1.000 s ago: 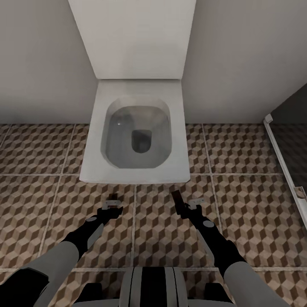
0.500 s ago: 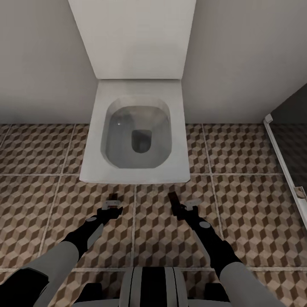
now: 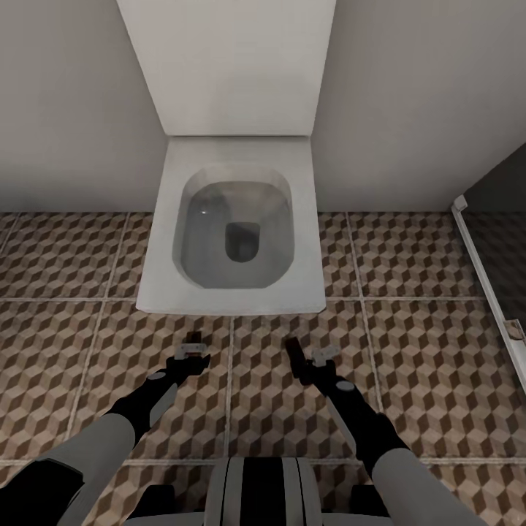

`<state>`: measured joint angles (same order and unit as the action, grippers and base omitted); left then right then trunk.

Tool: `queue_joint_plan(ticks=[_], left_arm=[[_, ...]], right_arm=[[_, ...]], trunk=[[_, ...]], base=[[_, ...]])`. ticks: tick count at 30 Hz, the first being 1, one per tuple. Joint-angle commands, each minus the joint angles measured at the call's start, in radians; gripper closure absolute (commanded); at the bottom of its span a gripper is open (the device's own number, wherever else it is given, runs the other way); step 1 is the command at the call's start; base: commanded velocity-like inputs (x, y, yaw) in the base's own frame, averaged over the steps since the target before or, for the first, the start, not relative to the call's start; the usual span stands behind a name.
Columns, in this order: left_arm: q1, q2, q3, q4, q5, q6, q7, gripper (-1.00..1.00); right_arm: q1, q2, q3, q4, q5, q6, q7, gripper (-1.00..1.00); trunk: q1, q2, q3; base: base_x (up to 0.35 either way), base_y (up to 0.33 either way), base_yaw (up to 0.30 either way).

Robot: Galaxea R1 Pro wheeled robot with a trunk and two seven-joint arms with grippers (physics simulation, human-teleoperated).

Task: Take the four mousetraps from the cabinet in the bathroom and place them on the bathroom floor. Make sure all four end up on the same floor surface, and ensure that at least two of them are either under or directly next to the same bathroom sink.

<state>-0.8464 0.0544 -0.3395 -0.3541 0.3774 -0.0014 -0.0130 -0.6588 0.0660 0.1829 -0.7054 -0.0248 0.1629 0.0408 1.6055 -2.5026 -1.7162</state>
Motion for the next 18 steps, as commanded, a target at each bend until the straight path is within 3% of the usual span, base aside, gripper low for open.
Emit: queue_joint_plan(ticks=[1,18], left_arm=[[0.0,0.001,-0.006,0.0,0.009,0.0,-0.001,-1.0],[0.0,0.002,-0.006,0.001,0.009,0.0,-0.002,-1.0]], right_arm=[[-0.004,0.0,0.0,0.0,-0.006,0.01,0.002,1.0],[-0.071,0.0,0.001,0.02,-0.004,0.044,0.001,1.0]], trunk=[[0.0,0.0,0.0],[0.0,0.0,0.0]], base=[[0.0,0.0,0.0],[0.0,0.0,0.0]])
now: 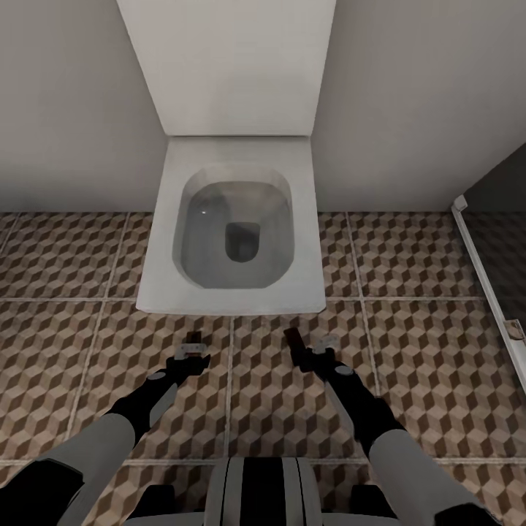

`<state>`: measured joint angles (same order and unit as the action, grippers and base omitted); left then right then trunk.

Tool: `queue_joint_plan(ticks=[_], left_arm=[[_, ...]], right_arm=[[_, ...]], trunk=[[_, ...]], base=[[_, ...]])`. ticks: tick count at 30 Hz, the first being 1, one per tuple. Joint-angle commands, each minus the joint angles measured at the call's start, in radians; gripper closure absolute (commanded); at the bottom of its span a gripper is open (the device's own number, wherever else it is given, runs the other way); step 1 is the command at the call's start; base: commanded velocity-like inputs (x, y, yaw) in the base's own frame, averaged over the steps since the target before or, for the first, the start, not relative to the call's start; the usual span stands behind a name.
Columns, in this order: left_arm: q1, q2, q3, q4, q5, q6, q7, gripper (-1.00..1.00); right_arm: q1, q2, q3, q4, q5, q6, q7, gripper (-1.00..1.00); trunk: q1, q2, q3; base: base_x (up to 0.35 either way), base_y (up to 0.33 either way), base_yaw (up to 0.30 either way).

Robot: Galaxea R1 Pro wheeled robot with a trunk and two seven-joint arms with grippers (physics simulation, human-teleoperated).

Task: Take the four mousetraps from the cabinet in the bathroom and place them on the bathroom floor. Make sure all four end up on the same floor surface, and ensure that at least two of them are either under or directly next to the same bathroom sink.

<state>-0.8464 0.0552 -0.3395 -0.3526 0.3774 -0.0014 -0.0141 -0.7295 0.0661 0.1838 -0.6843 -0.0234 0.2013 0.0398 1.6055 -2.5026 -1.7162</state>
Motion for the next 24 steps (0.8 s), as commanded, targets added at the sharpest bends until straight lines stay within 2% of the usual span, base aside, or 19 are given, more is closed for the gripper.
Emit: queue_joint_plan(ticks=[1,10,17,24], left_arm=[[0.0,0.001,-0.006,0.0,0.009,0.0,-0.001,-1.0],[0.0,0.0,-0.006,0.002,0.009,0.0,0.0,-1.0],[0.0,0.0,-0.006,0.019,0.009,0.0,0.0,-1.0],[0.0,0.0,-0.006,0.02,0.009,0.0,0.0,-1.0]], right_arm=[[-0.005,0.0,0.0,0.006,-0.006,0.009,0.002,1.0],[-0.035,0.0,0.0,0.034,-0.007,0.003,0.002,1.0],[-0.036,0.0,0.005,0.034,-0.009,-0.122,0.009,1.0],[-0.036,-0.002,0.005,0.033,-0.009,-0.143,0.008,1.0]], trunk=[[0.0,0.0,0.0],[0.0,0.0,0.0],[0.0,0.0,0.0],[0.0,0.0,0.0]], base=[[0.0,0.0,0.0],[0.0,0.0,0.0],[0.0,0.0,0.0],[0.0,0.0,0.0]])
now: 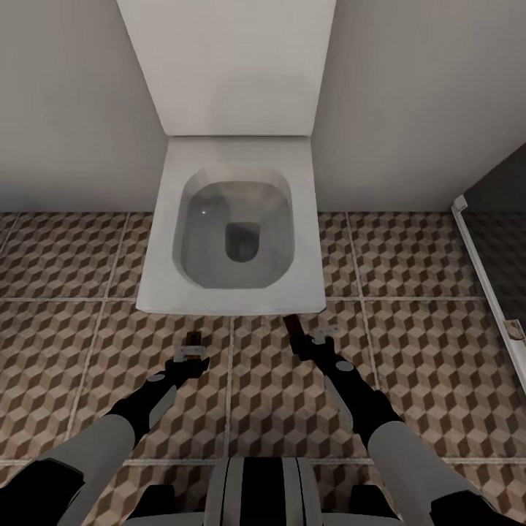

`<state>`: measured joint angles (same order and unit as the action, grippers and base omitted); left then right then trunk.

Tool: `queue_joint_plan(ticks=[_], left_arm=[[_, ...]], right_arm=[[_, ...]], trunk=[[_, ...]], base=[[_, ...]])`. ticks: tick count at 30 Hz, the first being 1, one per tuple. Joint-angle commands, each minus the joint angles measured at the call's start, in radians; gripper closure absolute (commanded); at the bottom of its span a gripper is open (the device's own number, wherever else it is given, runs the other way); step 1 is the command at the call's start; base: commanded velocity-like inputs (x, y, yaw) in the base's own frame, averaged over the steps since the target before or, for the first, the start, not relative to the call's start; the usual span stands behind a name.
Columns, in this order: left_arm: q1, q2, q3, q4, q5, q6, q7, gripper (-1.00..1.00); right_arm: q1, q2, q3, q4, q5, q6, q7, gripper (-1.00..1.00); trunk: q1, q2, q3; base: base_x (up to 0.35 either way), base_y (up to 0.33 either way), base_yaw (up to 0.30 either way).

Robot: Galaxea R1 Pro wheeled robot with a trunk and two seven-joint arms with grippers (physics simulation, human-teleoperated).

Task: Take the four mousetraps from the cabinet in the bathroom and place them on the bathroom floor. Make sure all four end up on the same floor surface, and ensure that at least two of them are either under or directly next to the same bathroom sink.

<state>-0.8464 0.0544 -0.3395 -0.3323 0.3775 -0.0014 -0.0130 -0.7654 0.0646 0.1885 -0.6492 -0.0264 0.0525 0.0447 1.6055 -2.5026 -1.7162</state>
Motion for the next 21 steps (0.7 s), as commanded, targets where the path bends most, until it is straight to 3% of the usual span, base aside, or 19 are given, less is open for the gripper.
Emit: queue_joint_plan(ticks=[1,21], left_arm=[[0.0,0.001,-0.006,0.0,0.009,0.0,-0.001,-1.0],[0.0,-0.001,-0.006,-0.001,0.009,0.0,-0.001,-1.0]], right_arm=[[0.0,0.0,0.0,-0.002,-0.006,0.005,0.003,1.0],[0.0,0.0,0.002,-0.001,-0.007,0.012,0.003,1.0]], trunk=[[0.0,0.0,0.0],[0.0,0.0,-0.009]], base=[[0.0,0.0,0.0],[0.0,0.0,0.0]])
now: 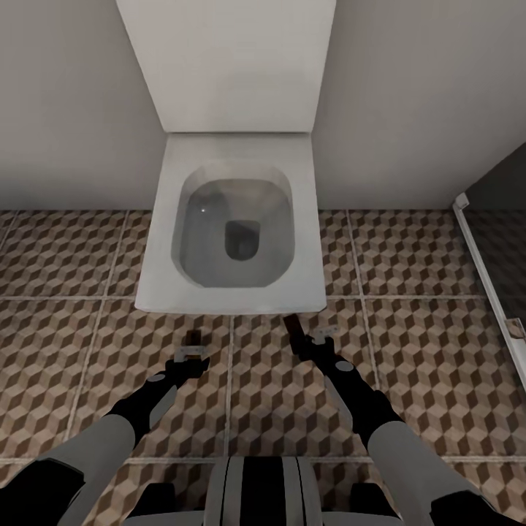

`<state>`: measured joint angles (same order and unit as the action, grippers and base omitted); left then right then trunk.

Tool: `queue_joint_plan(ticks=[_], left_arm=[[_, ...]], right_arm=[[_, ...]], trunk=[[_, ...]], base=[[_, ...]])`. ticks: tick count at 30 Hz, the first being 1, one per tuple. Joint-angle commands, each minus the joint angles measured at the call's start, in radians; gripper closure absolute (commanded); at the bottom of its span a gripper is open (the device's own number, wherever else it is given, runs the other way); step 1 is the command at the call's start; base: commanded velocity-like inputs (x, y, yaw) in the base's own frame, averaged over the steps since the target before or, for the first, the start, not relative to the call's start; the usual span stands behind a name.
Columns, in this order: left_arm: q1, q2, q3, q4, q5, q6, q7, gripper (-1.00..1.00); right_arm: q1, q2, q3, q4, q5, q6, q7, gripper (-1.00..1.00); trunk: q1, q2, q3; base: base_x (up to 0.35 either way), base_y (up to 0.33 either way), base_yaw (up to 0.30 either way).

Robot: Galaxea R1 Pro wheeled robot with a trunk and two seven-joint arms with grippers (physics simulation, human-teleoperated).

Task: Take the four mousetraps from the cabinet in the bathroom and place them on the bathroom floor. Make sure all four end up on the same floor surface, and ensure that at least two of them are either under or directly next to the same bathroom sink.

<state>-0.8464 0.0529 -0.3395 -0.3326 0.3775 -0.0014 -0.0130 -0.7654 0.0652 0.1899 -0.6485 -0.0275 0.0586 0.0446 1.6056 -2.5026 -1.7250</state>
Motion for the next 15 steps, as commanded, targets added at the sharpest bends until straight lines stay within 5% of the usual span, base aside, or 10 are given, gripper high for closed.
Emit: queue_joint_plan(ticks=[1,15], left_arm=[[0.0,0.001,-0.006,0.0,0.009,0.0,-0.001,-1.0],[0.0,0.001,-0.006,0.0,0.009,0.0,-0.002,-1.0]], right_arm=[[0.0,0.0,0.0,-0.002,-0.006,0.006,0.003,1.0],[0.0,-0.001,-0.001,-0.002,-0.006,0.006,0.003,1.0]], trunk=[[0.0,0.0,-0.002],[0.0,0.0,-0.024]], base=[[0.0,0.0,0.0],[0.0,0.0,0.0]])
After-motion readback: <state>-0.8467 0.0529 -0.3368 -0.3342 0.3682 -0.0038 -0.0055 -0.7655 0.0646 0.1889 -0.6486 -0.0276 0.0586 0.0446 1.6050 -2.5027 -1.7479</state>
